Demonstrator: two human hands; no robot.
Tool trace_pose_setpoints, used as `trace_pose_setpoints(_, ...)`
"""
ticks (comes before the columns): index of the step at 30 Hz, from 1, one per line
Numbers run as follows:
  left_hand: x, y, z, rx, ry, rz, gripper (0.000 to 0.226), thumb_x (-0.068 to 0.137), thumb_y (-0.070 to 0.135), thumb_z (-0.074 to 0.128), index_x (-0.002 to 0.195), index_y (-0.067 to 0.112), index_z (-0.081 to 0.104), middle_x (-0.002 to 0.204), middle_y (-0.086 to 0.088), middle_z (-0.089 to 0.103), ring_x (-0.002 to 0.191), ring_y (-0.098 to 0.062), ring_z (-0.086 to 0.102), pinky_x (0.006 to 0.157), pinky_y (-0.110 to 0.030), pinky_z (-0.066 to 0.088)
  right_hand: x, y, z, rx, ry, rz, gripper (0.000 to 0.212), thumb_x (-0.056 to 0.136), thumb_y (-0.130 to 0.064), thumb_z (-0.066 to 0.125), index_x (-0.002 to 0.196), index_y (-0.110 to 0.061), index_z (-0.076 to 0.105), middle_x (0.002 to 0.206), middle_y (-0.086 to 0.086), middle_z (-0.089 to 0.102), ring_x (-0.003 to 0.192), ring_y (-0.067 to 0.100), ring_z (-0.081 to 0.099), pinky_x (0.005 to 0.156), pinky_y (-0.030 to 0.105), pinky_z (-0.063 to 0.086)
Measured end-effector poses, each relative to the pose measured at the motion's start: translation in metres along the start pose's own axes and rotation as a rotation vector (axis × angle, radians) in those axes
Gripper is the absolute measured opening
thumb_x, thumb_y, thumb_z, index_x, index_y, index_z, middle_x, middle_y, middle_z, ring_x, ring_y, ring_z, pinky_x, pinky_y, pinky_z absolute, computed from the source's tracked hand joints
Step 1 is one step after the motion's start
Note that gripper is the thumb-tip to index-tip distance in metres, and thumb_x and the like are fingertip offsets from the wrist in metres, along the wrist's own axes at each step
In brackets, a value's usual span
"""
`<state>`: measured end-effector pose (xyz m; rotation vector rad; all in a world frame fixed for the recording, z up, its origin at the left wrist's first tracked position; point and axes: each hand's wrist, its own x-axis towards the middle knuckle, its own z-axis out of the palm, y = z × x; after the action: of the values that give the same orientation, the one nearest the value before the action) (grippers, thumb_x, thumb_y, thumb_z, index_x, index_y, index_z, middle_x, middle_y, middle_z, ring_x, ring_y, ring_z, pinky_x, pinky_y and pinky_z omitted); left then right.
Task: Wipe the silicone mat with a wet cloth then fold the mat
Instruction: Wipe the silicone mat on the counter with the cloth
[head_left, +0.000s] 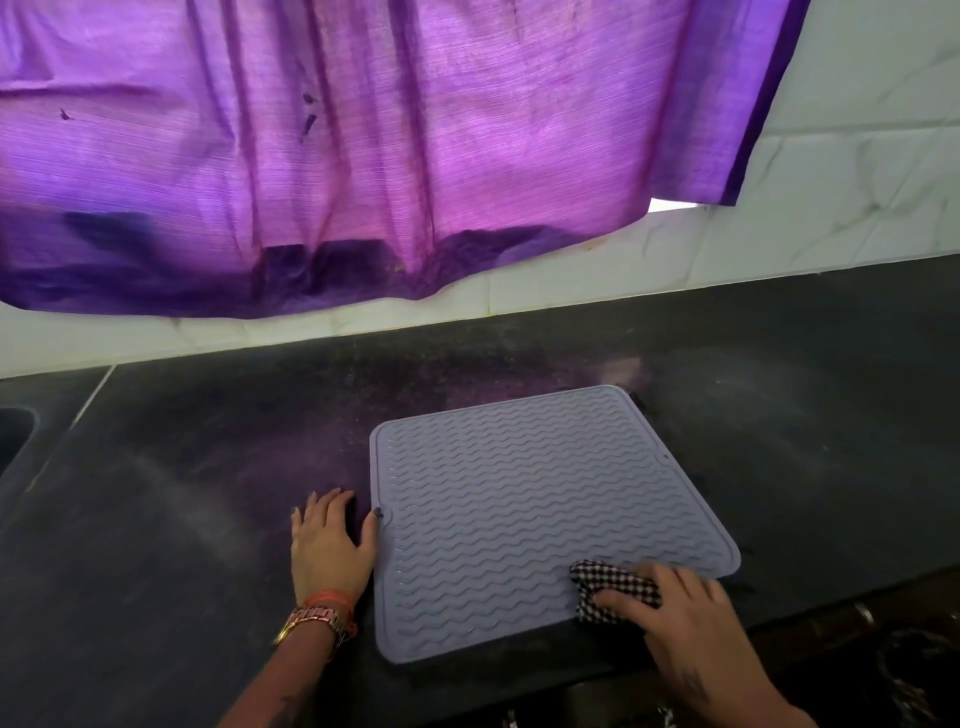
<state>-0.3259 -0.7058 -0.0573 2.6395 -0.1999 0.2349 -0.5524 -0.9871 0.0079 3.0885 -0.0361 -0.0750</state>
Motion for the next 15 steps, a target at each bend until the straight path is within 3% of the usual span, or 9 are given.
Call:
trace_pose_setpoints(3,0.0,0.0,0.001,-0.01,0.009,-0.001,0.043,0.086,0.035,0.059,0.12,0.009,0.057,0.133,-0.013,0.054,0.133,-0.031,0.036,0.117,-0.043,0.014,-0.005,0.009,-0.001,-0.004,-0.01,0.121,0.07,0.019,-0.028,0.092,0.084,-0.045,0.071,0.076,0.0,0.069,0.058,0.016,0.064,0.042,0.031,0.048)
trace_pose_setpoints(9,0.0,-0.001,0.001,-0.006,0.002,-0.002,0.044,0.087,0.037,0.057,0.121,0.01,0.057,0.134,-0.012,0.053,0.134,-0.03,0.036,0.117,-0.041,0.012,-0.015,0.027,-0.005,-0.071,-0.086,0.242,0.072,0.016,-0.023,0.092,0.083,-0.043,0.072,0.076,0.003,0.069,0.058,0.02,0.065,0.042,0.036,0.049)
trace_pose_setpoints(11,0.0,-0.001,0.001,-0.009,-0.002,-0.002,0.045,0.087,0.037,0.057,0.122,0.01,0.056,0.134,-0.011,0.053,0.134,-0.03,0.035,0.117,-0.041,0.012,-0.016,0.032,-0.012,-0.055,-0.199,0.294,0.069,0.035,-0.027,0.09,0.096,-0.049,0.067,0.094,0.004,0.068,0.076,0.023,0.065,0.056,0.041,0.052)
trace_pose_setpoints(12,0.0,-0.001,0.001,-0.008,-0.005,-0.001,0.045,0.087,0.038,0.056,0.123,0.01,0.056,0.135,-0.011,0.052,0.135,-0.03,0.035,0.117,-0.041,0.012,-0.018,0.036,-0.013,-0.044,-0.214,0.32,0.064,0.056,-0.031,0.082,0.11,-0.056,0.057,0.114,0.004,0.061,0.095,0.024,0.06,0.073,0.043,0.049)
trace_pose_setpoints(13,0.0,-0.001,0.0,-0.007,-0.007,0.0,0.045,0.087,0.038,0.056,0.123,0.01,0.056,0.135,-0.011,0.052,0.135,-0.03,0.034,0.117,-0.042,0.012,-0.019,0.042,-0.01,-0.047,-0.153,0.344,0.06,0.076,-0.035,0.066,0.123,-0.061,0.04,0.132,0.001,0.046,0.113,0.021,0.049,0.088,0.042,0.042)
trace_pose_setpoints(15,0.0,-0.001,0.0,-0.012,-0.01,0.0,0.046,0.087,0.038,0.056,0.123,0.01,0.055,0.135,-0.011,0.052,0.135,-0.03,0.034,0.117,-0.042,0.012,-0.026,0.05,-0.008,-0.053,-0.101,0.337,0.056,0.09,-0.036,0.043,0.132,-0.062,0.016,0.143,-0.006,0.026,0.124,0.014,0.032,0.1,0.034,0.031)
